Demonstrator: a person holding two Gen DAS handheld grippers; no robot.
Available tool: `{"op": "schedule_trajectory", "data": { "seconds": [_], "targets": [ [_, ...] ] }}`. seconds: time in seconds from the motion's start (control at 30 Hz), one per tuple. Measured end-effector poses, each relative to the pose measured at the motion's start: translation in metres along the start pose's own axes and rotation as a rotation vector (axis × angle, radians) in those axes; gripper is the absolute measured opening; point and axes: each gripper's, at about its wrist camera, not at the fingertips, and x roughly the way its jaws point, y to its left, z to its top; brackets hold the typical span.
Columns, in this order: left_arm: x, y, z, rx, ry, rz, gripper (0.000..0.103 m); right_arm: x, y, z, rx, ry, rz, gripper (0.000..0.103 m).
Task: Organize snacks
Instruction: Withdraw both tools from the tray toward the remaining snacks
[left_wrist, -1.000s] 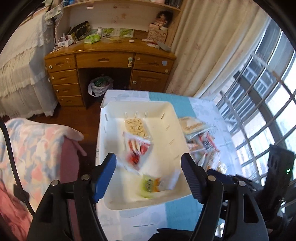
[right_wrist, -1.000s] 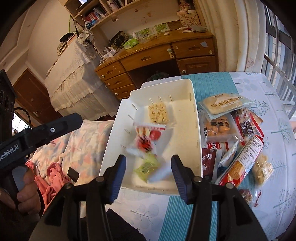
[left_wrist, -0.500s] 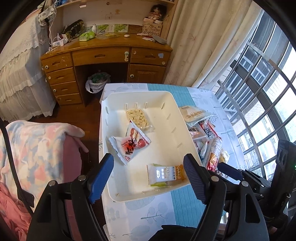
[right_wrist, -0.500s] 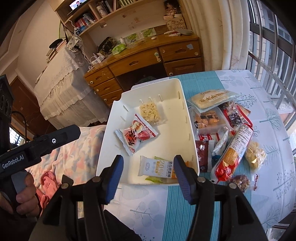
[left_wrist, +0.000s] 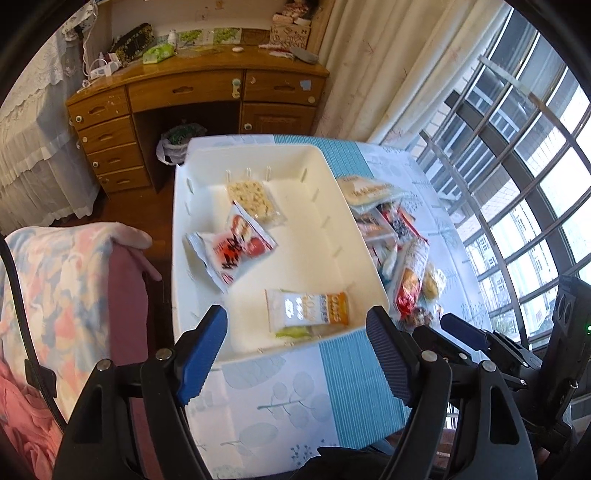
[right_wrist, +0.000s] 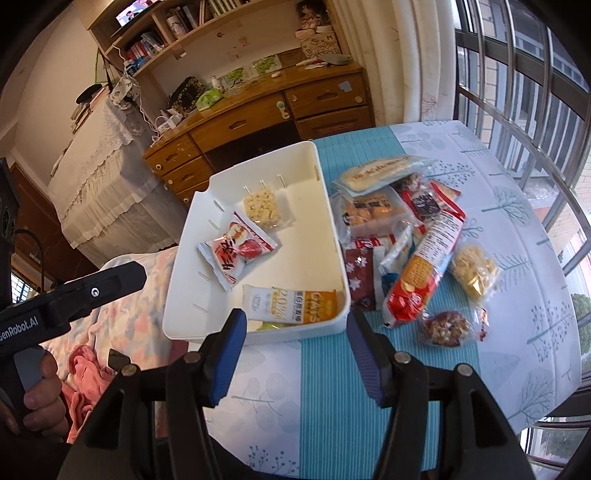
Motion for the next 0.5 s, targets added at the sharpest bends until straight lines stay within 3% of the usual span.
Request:
{"op": "schedule_trajectory", "data": {
  "seconds": [0.5],
  "targets": [
    [0.035, -0.06, -0.033, 0.031, 0.116, -0.026, 0.077, -0.013, -0.063, -0.031, 0.017, 0.021, -0.069, 0.057]
  ]
}}
